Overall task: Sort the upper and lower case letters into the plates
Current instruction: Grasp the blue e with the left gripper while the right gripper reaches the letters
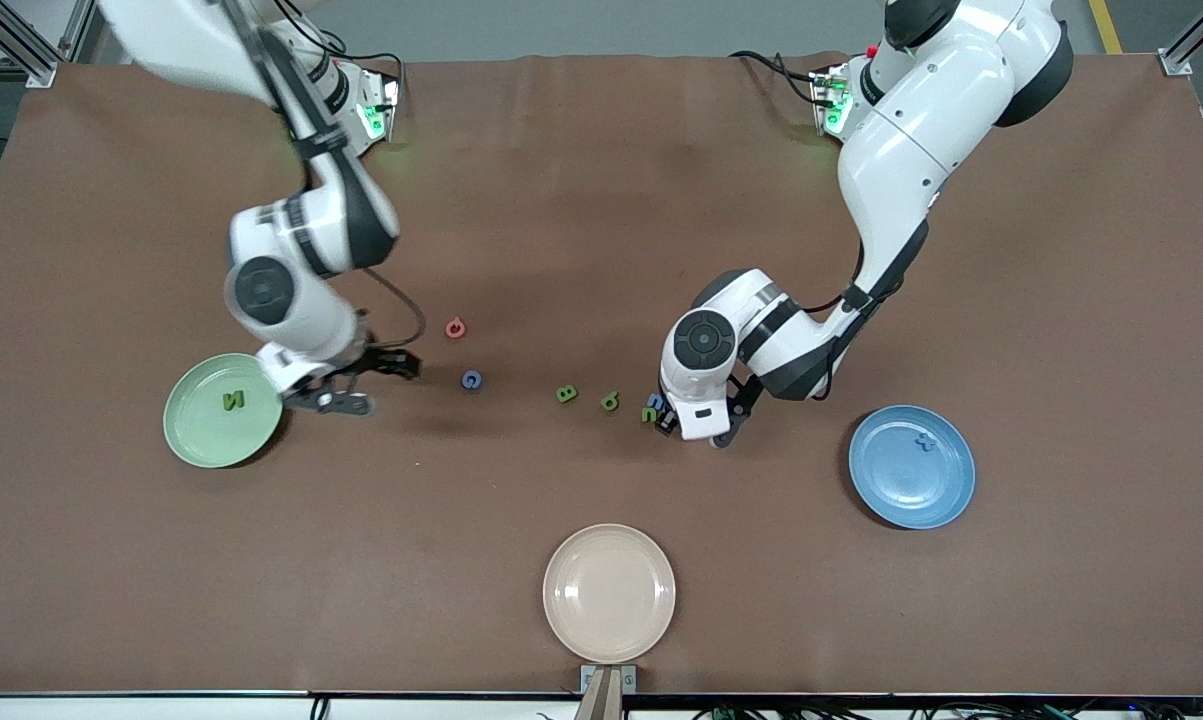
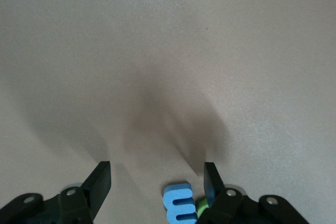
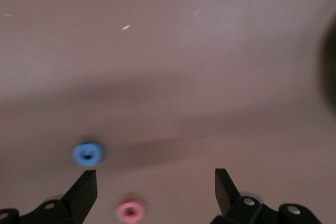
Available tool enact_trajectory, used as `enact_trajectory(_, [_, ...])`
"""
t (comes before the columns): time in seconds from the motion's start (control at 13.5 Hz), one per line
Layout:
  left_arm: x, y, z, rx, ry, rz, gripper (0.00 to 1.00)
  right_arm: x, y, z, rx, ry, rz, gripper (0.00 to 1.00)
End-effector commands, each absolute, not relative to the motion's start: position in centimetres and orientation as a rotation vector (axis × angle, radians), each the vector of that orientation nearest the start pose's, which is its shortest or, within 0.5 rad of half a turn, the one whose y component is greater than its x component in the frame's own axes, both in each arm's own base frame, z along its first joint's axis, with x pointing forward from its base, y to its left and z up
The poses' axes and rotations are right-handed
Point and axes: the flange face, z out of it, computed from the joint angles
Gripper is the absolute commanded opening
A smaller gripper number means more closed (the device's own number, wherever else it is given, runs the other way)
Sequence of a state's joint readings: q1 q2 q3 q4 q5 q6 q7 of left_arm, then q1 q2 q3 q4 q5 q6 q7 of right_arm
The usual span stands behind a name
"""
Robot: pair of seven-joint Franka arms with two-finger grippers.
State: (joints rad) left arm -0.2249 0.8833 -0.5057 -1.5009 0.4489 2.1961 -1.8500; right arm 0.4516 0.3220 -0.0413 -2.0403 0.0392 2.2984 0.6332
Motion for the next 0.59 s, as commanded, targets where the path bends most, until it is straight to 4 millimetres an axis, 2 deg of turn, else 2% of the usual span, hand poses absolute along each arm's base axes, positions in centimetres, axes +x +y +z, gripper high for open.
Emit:
enact_trajectory(0.0, [56.9, -41.7, 17.2, -2.702, -1.503, 0.085, 0.75, 52.4, 29.5, 25.9, -3.034, 0.862, 0.034, 0.99])
enact_trajectory(0.15, [56.4, -42.3, 16.9, -2.707, -1.491, 0.091, 0.73, 52.2, 33.7, 24.1, -2.946, 1.126, 0.02, 0.98])
enact_trajectory(0.3, [56.3, -42.7, 16.9, -2.711, -1.502, 0.092, 0.71, 52.8, 36.5, 22.6, -2.845, 1.354, 0.009, 0.98])
enact_trajectory(0.44, [56.0, -43.3, 17.1, -2.721, -1.511, 0.088, 0.7, 53.8, 38.5, 21.1, -2.763, 1.504, -0.002, 0.98])
enact_trajectory(0.52, [55.9, -43.5, 17.0, -2.727, -1.51, 0.088, 0.68, 54.3, 40.0, 21.3, -2.73, 1.527, -0.016, 0.98])
